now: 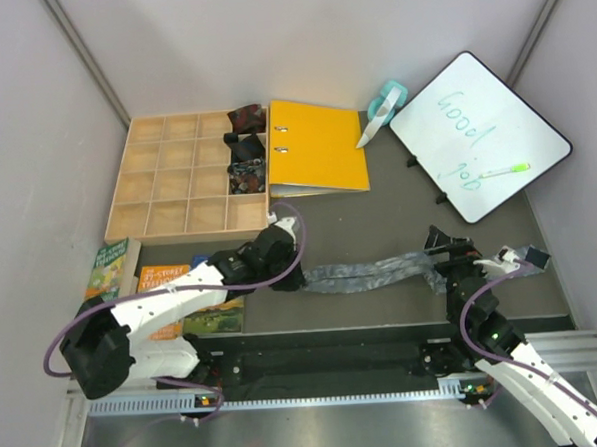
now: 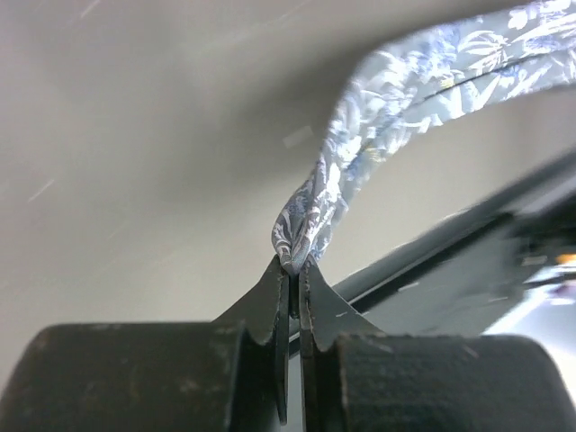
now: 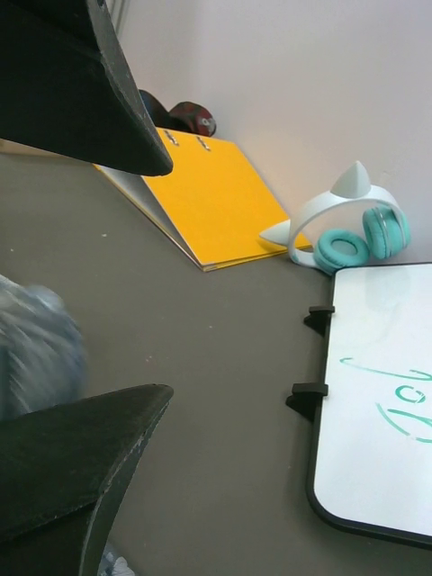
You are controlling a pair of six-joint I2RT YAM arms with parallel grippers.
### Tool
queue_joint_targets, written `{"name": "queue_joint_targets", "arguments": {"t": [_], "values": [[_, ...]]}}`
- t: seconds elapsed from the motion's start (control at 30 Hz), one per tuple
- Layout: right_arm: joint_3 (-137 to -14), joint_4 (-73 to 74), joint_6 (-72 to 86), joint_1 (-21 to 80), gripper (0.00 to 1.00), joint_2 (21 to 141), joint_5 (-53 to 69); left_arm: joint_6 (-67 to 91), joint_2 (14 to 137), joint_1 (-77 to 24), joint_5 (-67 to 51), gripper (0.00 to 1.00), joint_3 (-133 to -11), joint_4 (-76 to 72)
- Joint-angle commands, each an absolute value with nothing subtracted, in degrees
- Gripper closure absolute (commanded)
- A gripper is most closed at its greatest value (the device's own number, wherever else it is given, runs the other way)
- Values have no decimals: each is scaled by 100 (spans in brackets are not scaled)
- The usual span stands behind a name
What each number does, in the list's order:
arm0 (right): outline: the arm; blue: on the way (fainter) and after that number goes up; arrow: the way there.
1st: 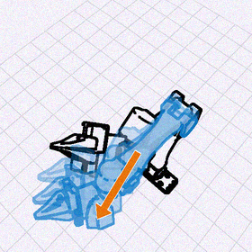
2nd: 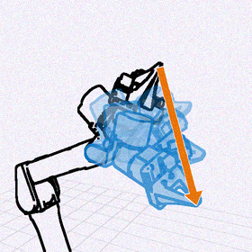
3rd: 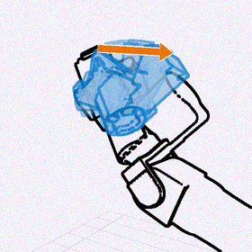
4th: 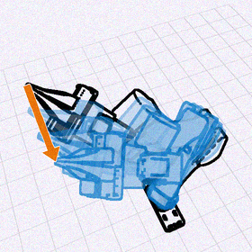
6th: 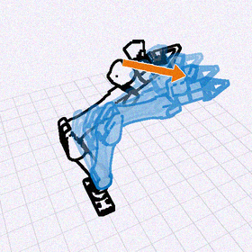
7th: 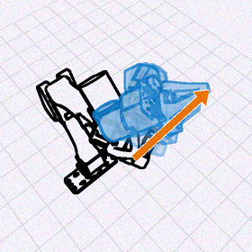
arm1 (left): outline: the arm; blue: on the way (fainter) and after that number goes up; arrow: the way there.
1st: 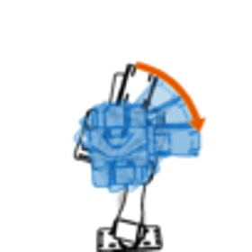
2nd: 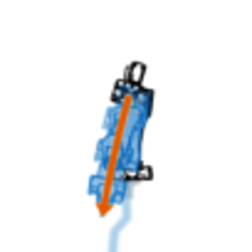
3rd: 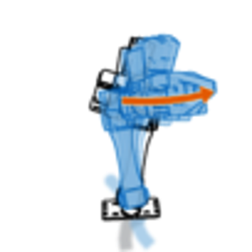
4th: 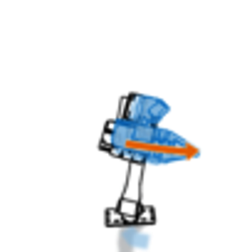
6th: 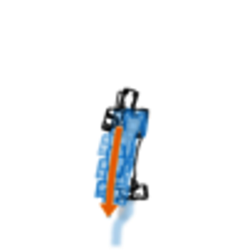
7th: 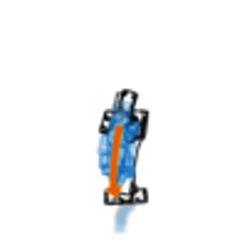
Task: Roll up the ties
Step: Flatten out the tie at the center of the board.
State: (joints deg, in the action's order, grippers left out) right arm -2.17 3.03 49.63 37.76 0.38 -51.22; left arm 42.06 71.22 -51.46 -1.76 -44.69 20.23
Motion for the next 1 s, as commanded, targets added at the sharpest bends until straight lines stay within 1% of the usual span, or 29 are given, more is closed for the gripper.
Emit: {"name": "queue_joint_targets", "arguments": {"t": [0.0, 0.13, 0.37, 0.47, 0.6, 0.63, 0.67, 0.7, 0.73, 0.77, 0.8, 0.9, 0.97], "values": [[413, 307, 5018, 3823, 1, -554, -5168, 3789, 6505, -4914, -53, 95, -4219, 3022], [404, 343, 5045, 3823, 1, -545, -5177, 3683, 6065, -4755, 184, 94, -4245, 3567], [396, 404, 5106, 3815, 1, -545, -5194, 3806, 5616, -4737, 404, 89, -4587, 4279], [387, 431, 5124, 3823, 1, -554, -5194, 3841, 5573, -4729, 571, 85, -4772, 4693], [378, 457, 5142, 3823, 1, -545, -5212, 3946, 5485, -4702, 650, 78, -4939, 5149], [378, 457, 5150, 3823, 1, -554, -5212, 3972, 5450, -4711, 781, 66, -5000, 5359], [378, 474, 5159, 3823, 1, -554, -5212, 4007, 5380, -4702, 861, 57, -5027, 5501], [378, 475, 5159, 3823, 1, -545, -5212, 4077, 5327, -4711, 966, 40, -5053, 5615], [361, 475, 5177, 3823, 1, -554, -5212, 4104, 5248, -4711, 1132, 15, -5106, 5825], [378, 483, 5177, 3823, 1, -554, -5221, 4131, 5082, -4702, 1221, 5, -5124, 5888], [369, 483, 5177, 3823, 1, -554, -5221, 4183, 4993, -4711, 1300, 1, -5141, 5941], [378, 483, 5186, 3815, 1, -554, -5221, 4262, 4703, -4702, 1555, 1, -5142, 5924], [378, 492, 5194, 3823, 1, -554, -5221, 4289, 4824, -4694, 1634, 1, -5107, 5775]]}}
